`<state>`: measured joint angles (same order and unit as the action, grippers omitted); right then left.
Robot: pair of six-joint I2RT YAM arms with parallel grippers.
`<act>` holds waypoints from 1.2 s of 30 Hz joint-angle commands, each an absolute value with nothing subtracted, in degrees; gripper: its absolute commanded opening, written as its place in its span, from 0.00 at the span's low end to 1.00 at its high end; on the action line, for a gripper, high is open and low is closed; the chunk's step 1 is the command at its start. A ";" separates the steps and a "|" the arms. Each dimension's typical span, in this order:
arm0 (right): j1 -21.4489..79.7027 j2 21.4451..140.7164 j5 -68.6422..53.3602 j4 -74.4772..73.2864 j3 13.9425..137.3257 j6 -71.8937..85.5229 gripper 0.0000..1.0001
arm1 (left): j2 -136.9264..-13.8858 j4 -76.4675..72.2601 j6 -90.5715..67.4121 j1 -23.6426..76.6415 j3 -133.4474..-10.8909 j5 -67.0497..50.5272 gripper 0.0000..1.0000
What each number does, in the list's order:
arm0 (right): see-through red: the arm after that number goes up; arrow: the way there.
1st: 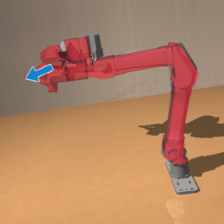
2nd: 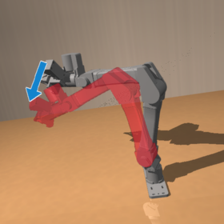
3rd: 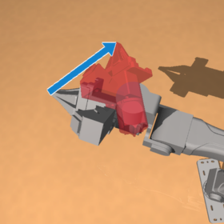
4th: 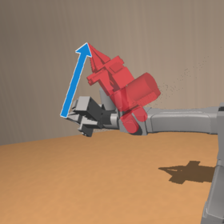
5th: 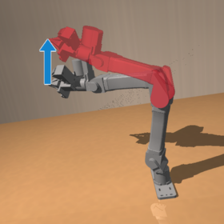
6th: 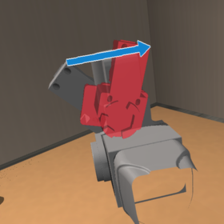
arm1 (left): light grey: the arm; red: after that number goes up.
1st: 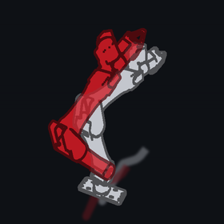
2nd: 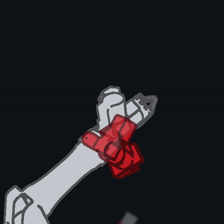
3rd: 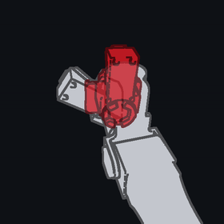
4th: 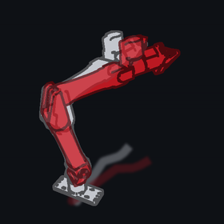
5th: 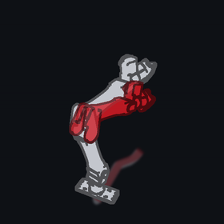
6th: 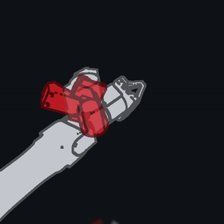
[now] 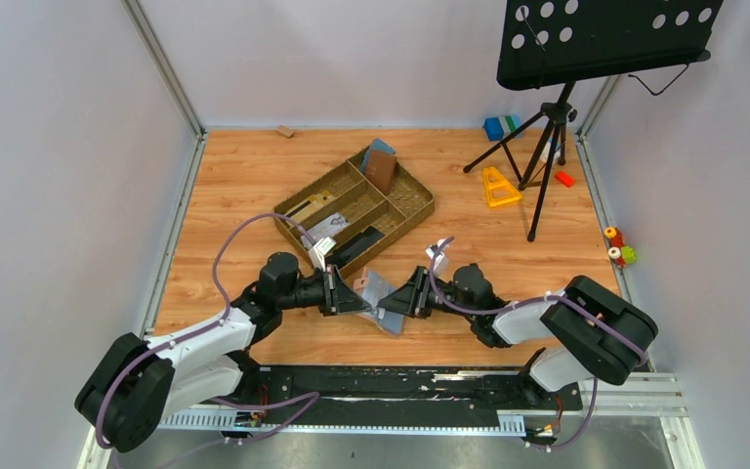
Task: Take the credit cards out of the card holder
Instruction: Remove the credit card from the card holder.
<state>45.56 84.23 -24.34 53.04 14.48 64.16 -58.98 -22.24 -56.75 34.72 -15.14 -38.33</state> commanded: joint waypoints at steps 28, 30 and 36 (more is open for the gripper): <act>42.29 55.42 -16.78 27.05 11.80 62.85 0.00 | -53.11 -40.16 -64.62 33.83 -9.39 -33.70 0.00; 42.05 51.60 -13.67 18.24 13.11 61.83 0.00 | -52.09 -38.06 -63.91 33.84 -9.34 -32.46 0.00; 41.85 39.93 -0.53 -0.47 16.72 57.69 0.00 | -48.98 -10.15 -50.91 33.74 -14.67 -25.59 0.00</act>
<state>42.17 45.87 -11.62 14.55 12.43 62.13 -50.11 -26.37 -60.55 34.02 -9.89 -30.22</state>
